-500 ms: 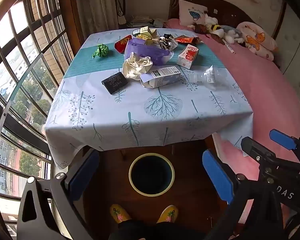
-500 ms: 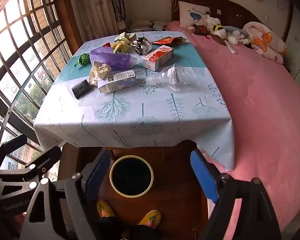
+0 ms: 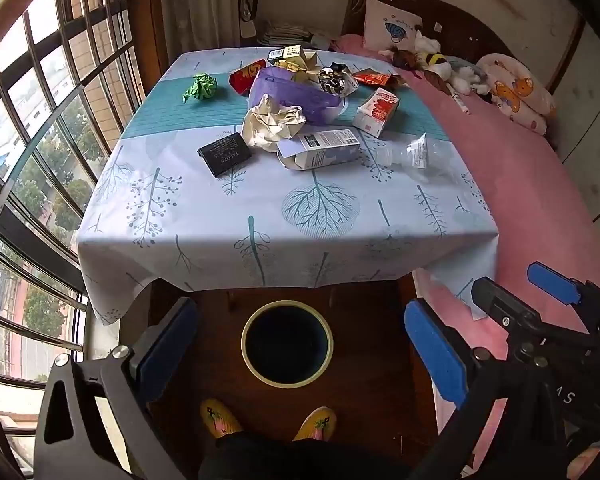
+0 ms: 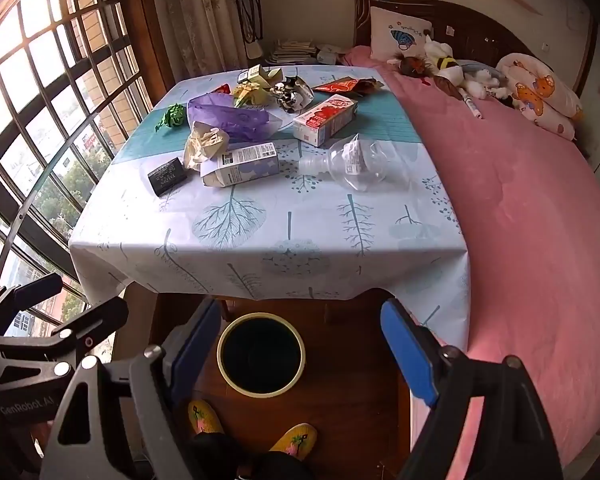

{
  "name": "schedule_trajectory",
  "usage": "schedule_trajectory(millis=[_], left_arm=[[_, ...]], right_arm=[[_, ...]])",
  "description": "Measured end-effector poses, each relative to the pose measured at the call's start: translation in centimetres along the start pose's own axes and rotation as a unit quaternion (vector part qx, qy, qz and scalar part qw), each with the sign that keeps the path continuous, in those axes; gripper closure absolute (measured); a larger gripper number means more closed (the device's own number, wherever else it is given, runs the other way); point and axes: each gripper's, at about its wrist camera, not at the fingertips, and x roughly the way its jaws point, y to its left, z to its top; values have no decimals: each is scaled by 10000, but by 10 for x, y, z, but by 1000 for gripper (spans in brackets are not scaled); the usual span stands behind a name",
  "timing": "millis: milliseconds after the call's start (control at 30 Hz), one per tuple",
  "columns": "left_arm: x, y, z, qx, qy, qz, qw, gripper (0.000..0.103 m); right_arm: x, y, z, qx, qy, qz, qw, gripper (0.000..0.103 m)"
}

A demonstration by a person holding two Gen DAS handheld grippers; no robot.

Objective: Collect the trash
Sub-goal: 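Move both tools toward the trash on the table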

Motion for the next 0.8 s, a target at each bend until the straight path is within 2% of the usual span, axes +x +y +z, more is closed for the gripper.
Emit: schedule_trajectory(millis=[433,800], left_arm=[[0,0,4,67,-170,124,9998,1],[1,5,5,33,-107,182,9998,1]], right_arm=[[4,2,3,-23,28,36,10000,20],[14,5,3,7,150,122,9998,20]])
